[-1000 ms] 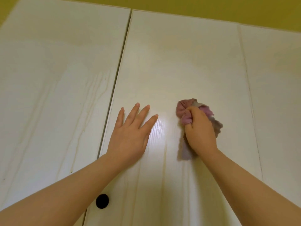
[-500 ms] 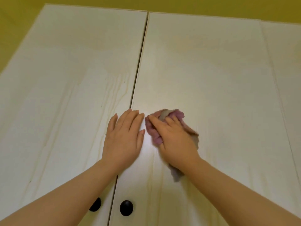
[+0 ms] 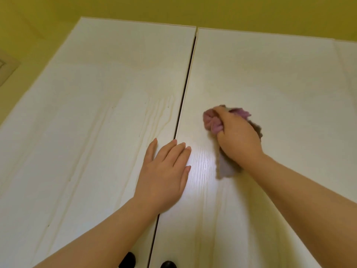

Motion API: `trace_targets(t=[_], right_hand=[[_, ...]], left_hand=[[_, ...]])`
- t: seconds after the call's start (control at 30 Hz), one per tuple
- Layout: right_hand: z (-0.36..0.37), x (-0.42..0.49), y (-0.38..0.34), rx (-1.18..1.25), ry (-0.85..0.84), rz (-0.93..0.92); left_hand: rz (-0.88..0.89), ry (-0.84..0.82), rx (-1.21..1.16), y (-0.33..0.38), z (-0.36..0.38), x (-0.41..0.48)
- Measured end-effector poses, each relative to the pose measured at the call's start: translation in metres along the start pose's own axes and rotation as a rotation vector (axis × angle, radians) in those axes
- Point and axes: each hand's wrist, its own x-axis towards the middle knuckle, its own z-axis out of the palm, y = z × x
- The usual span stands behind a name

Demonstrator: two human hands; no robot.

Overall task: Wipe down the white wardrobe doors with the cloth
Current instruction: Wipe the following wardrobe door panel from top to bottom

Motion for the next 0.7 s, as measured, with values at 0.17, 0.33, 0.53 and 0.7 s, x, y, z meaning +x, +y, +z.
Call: trace_targets(t=[0.17, 0.33, 0.53, 0.7], right_hand=[[0.023, -0.03, -0.038, -0.053, -0.054, -0.198], [0.001, -0.005, -0.018, -0.01, -0.068, -0.083], [0.027, -0.041, -0.04, -0.036, -0.074, -0.274], [0.006, -0.026, -0.017, -0.011, -0.02, -0.059]], left_hand=[[-0.023, 0.058, -0.063, -0.001, 0.002, 0.001], [-0.007, 0.068, -0.056, -0.001, 0.003, -0.001], [-0.01, 0.111, -0.113, -0.002, 0.004, -0.002], [-0.055, 0.091, -0.109, 0.001, 0.0, -0.002]])
